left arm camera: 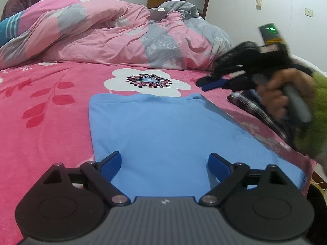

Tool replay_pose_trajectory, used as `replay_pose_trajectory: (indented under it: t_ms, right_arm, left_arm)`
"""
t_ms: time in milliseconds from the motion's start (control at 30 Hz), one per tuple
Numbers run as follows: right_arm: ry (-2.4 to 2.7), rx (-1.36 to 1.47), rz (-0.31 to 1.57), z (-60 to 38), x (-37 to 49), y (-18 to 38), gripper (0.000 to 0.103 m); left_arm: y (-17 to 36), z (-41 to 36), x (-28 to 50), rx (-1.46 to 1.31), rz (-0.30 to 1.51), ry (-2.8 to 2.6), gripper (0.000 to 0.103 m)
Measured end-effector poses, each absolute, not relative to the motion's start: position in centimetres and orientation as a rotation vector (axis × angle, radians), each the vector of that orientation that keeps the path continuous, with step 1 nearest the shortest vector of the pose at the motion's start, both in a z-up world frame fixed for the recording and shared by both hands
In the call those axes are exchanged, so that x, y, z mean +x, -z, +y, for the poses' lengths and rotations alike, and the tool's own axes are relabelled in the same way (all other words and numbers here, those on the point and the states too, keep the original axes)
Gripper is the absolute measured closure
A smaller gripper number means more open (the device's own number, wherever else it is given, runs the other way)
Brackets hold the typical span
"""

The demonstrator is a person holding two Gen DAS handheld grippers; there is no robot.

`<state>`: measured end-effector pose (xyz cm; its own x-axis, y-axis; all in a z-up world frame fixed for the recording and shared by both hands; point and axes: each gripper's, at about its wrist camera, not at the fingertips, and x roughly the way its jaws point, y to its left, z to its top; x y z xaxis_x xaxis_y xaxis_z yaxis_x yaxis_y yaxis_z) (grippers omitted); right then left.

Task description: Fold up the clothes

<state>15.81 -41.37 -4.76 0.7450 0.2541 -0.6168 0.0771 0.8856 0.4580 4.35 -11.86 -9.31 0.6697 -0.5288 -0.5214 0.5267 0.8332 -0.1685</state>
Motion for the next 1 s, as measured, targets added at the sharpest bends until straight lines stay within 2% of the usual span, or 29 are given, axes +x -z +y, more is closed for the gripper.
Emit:
replay_pose_trajectory:
  t_ms: [167,233,267,333,533,700,767,800,1000]
  right_arm:
    - [-0.16,0.553,0.816,-41.9,15.4,7.0,0.09]
    - [-0.115,0.561,0.806,-42.5,16.4,8.0,0.101]
    - [-0.094,0.591,0.786,-43.0,16.4,8.0,0.102]
    - [-0.088,0.599,0.768,-43.4,15.1,7.3,0.094]
    - [-0.135,0.541,0.756,-43.5,9.0,4.3,0.093]
    - [-0.166,0.629,0.836,-43.6,6.3,8.0,0.094]
    - [-0.128,0.771,0.791,-45.5,5.9,9.1,0.096]
    - [-0.084,0.79,0.764,-45.9,5.5,8.8,0.093]
    - [-0.219,0.642,0.737,-42.3,3.3,6.2,0.092]
  left_arm:
    - [9.3,-11.8,4.5,-0.006,0.593,0.601,0.008]
    - [9.3,-11.8,4.5,-0.009,0.595,0.602,0.008]
    - [9.3,-11.8,4.5,-0.009,0.595,0.601,0.008]
    - [9.4,-11.8,4.5,-0.008,0.595,0.601,0.008]
    - [9.3,-12.0,4.6,0.004,0.599,0.6,0.007]
    - [9.4,-12.1,4.6,0.015,0.604,0.599,0.007]
    - [9.3,-12.1,4.6,0.016,0.607,0.601,0.007]
    - [9.3,-12.1,4.7,0.017,0.608,0.601,0.007]
    - [9.3,-12.1,4.7,0.018,0.612,0.602,0.006]
